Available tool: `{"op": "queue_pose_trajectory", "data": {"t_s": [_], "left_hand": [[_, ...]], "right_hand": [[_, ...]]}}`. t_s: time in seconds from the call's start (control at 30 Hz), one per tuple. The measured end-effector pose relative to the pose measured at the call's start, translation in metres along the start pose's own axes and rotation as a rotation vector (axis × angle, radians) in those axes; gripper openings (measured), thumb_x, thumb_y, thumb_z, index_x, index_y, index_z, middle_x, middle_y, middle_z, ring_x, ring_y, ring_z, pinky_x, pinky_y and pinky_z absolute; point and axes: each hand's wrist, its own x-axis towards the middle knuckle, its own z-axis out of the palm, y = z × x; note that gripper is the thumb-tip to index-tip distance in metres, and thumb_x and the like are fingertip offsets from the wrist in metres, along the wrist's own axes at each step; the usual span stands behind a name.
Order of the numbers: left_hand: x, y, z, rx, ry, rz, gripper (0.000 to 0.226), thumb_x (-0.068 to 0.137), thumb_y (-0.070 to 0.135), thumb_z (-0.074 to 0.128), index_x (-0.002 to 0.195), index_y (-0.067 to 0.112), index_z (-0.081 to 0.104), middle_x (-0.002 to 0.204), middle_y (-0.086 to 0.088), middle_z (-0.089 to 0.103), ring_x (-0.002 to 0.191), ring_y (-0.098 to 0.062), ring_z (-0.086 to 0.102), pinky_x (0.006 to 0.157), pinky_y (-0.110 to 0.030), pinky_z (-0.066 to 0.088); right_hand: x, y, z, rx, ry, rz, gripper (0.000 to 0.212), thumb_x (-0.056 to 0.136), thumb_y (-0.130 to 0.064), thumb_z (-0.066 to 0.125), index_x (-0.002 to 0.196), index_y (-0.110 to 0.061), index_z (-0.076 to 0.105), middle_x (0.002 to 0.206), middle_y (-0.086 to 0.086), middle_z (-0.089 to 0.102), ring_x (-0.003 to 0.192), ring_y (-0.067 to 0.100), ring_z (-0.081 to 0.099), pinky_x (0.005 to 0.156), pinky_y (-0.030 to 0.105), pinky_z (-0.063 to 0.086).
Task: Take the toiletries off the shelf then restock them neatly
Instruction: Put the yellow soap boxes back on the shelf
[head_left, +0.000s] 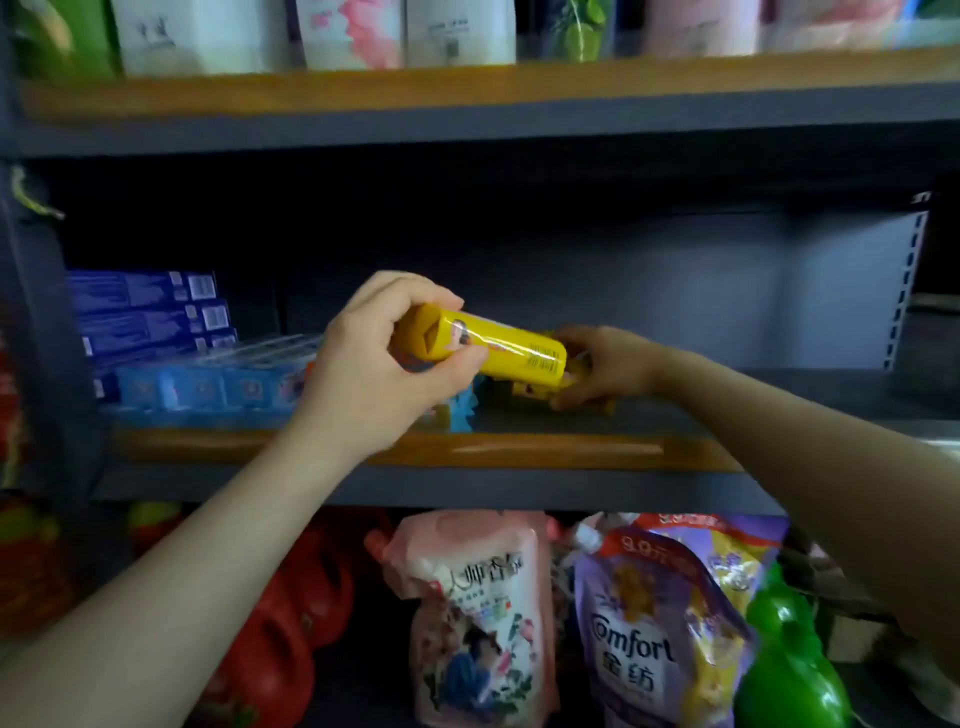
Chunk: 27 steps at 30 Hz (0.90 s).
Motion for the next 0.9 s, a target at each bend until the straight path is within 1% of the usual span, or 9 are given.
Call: {"op": "queue_pose_trajectory", "data": {"t_s": [0.17, 0.3, 0.37, 0.43, 0.53, 0.63, 0.73, 0.8, 0.9], "left_hand": [[0.004, -0.029, 0.007, 0.019, -0.033, -0.023, 0.033, 0.068, 0.047, 0.063, 0.096, 0.03, 0.059, 0.102, 0.014, 0.051, 0.093, -0.003, 0.053, 0.078, -0.014, 0.042], [0.012, -0.037, 0.022, 0.014, -0.074, -0.056, 0.036, 0.067, 0.052, 0.06, 0.097, 0.032, 0.057, 0.104, 0.013, 0.051, 0.096, -0.006, 0.053, 0.077, -0.009, 0.041], [0.02, -0.034, 0.031, -0.009, -0.089, -0.048, 0.035, 0.068, 0.053, 0.059, 0.097, 0.034, 0.054, 0.104, 0.014, 0.05, 0.097, -0.005, 0.052, 0.077, -0.009, 0.041], [0.026, -0.028, 0.041, -0.022, -0.119, -0.013, 0.035, 0.069, 0.052, 0.058, 0.099, 0.035, 0.052, 0.106, 0.016, 0.048, 0.099, -0.003, 0.051, 0.078, -0.007, 0.039], [0.03, -0.022, 0.052, -0.001, -0.179, 0.013, 0.043, 0.072, 0.043, 0.067, 0.107, 0.028, 0.049, 0.11, 0.013, 0.046, 0.104, -0.002, 0.047, 0.083, -0.009, 0.037], [0.026, -0.026, 0.052, 0.314, -0.265, 0.02, 0.055, 0.08, 0.033, 0.068, 0.127, 0.019, 0.043, 0.132, 0.005, 0.041, 0.125, -0.01, 0.036, 0.099, -0.014, 0.028], [0.02, -0.036, 0.043, 0.569, -0.325, 0.073, 0.064, 0.085, 0.04, 0.06, 0.14, 0.019, 0.035, 0.146, 0.002, 0.034, 0.139, -0.014, 0.022, 0.111, -0.029, 0.019], [0.018, -0.042, 0.039, 0.644, -0.397, 0.072, 0.061, 0.086, 0.046, 0.055, 0.139, 0.021, 0.038, 0.145, 0.003, 0.037, 0.137, -0.014, 0.026, 0.11, -0.033, 0.025], [0.016, -0.046, 0.032, 0.623, -0.463, -0.044, 0.052, 0.085, 0.052, 0.049, 0.13, 0.025, 0.046, 0.132, 0.006, 0.049, 0.117, -0.015, 0.049, 0.092, -0.031, 0.045]], "right_hand": [[0.024, 0.008, 0.014, -0.067, -0.123, 0.033, 0.061, 0.071, -0.036, 0.077, 0.125, -0.021, 0.052, 0.126, -0.001, 0.054, 0.116, 0.018, 0.051, 0.1, 0.034, 0.041], [-0.01, -0.022, -0.019, 0.52, 0.052, -0.08, 0.03, 0.09, -0.028, 0.054, 0.119, -0.02, 0.054, 0.123, -0.002, 0.056, 0.111, 0.01, 0.052, 0.086, 0.013, 0.044], [-0.027, -0.035, -0.032, 0.695, -0.049, -0.17, 0.03, 0.088, -0.033, 0.057, 0.117, -0.03, 0.051, 0.125, -0.007, 0.055, 0.116, 0.008, 0.053, 0.089, 0.019, 0.048], [-0.037, -0.044, -0.031, 0.625, -0.132, -0.25, 0.047, 0.078, -0.031, 0.067, 0.121, -0.035, 0.047, 0.129, -0.006, 0.054, 0.116, 0.008, 0.055, 0.089, 0.024, 0.05], [-0.037, -0.043, -0.027, 0.505, -0.049, -0.269, 0.061, 0.069, -0.033, 0.074, 0.124, -0.032, 0.047, 0.125, -0.006, 0.054, 0.113, 0.01, 0.055, 0.09, 0.026, 0.05], [-0.029, -0.026, -0.03, 0.16, 0.038, -0.145, 0.068, 0.07, -0.039, 0.076, 0.129, -0.029, 0.043, 0.127, -0.005, 0.052, 0.113, 0.013, 0.052, 0.096, 0.031, 0.046], [-0.012, -0.012, -0.015, -0.275, 0.05, 0.047, 0.076, 0.071, -0.047, 0.074, 0.133, -0.023, 0.037, 0.126, 0.005, 0.053, 0.108, 0.023, 0.053, 0.086, 0.032, 0.046], [-0.002, -0.013, -0.001, -0.297, 0.044, 0.081, 0.077, 0.072, -0.052, 0.071, 0.132, -0.02, 0.036, 0.124, 0.009, 0.053, 0.107, 0.026, 0.053, 0.084, 0.035, 0.046], [0.006, -0.014, -0.001, -0.217, 0.019, 0.091, 0.076, 0.074, -0.047, 0.071, 0.136, -0.02, 0.035, 0.132, 0.009, 0.048, 0.115, 0.027, 0.049, 0.091, 0.035, 0.043]]}}
